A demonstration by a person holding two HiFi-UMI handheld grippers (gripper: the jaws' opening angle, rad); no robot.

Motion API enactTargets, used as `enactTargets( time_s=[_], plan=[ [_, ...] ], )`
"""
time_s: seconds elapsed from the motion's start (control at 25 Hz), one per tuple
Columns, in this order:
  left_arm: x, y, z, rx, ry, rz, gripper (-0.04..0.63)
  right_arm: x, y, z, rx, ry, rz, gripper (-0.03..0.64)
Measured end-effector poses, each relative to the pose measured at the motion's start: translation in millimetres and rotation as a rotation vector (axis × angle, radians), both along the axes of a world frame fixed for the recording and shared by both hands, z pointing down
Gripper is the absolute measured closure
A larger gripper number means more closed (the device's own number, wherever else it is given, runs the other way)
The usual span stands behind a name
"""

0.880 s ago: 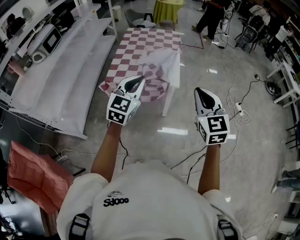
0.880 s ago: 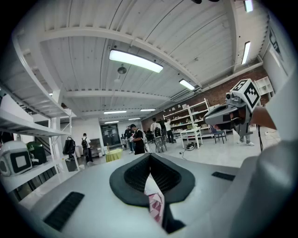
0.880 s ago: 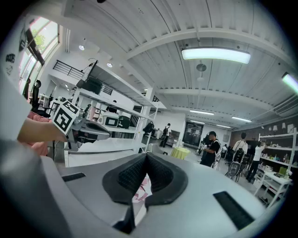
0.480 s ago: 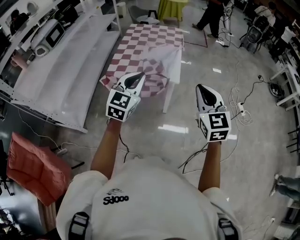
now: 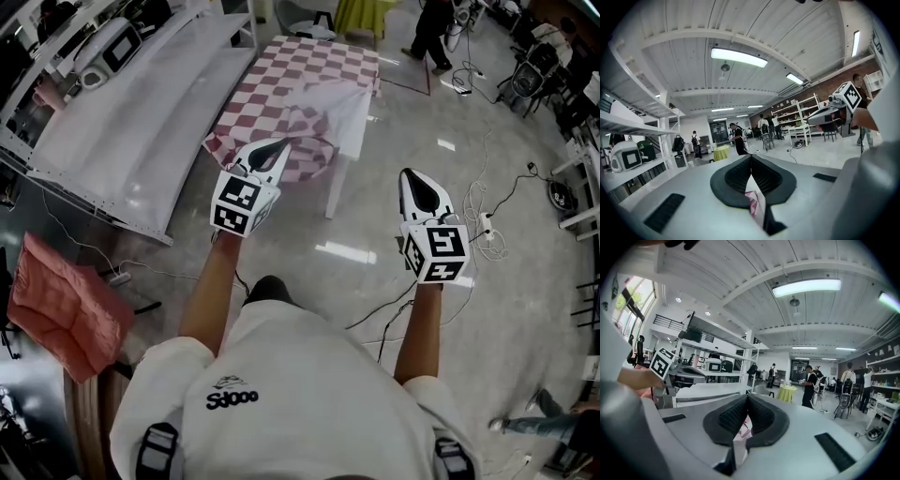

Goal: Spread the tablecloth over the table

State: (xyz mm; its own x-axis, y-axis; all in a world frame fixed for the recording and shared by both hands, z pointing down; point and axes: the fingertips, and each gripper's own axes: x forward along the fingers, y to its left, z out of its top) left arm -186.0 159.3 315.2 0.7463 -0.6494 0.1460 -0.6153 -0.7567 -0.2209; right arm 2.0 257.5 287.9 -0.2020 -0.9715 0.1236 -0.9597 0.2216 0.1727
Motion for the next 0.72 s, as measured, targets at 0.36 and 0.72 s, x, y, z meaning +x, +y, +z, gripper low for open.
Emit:
enactTargets(
  time_s=[0.36, 0.72],
  plan=[
    [15.9, -36.4, 3.5, -0.003, -0.006, 0.005, 0.568, 1.8, -37.3, 11.3, -0.025, 0.004, -0.021, 0.594],
    [23.7, -159.1, 19.6, -0.035, 0.019, 0.011, 0.568, 7.5, -146.5, 26.1, -0.054, 0.016, 0.004, 0.594]
  ],
)
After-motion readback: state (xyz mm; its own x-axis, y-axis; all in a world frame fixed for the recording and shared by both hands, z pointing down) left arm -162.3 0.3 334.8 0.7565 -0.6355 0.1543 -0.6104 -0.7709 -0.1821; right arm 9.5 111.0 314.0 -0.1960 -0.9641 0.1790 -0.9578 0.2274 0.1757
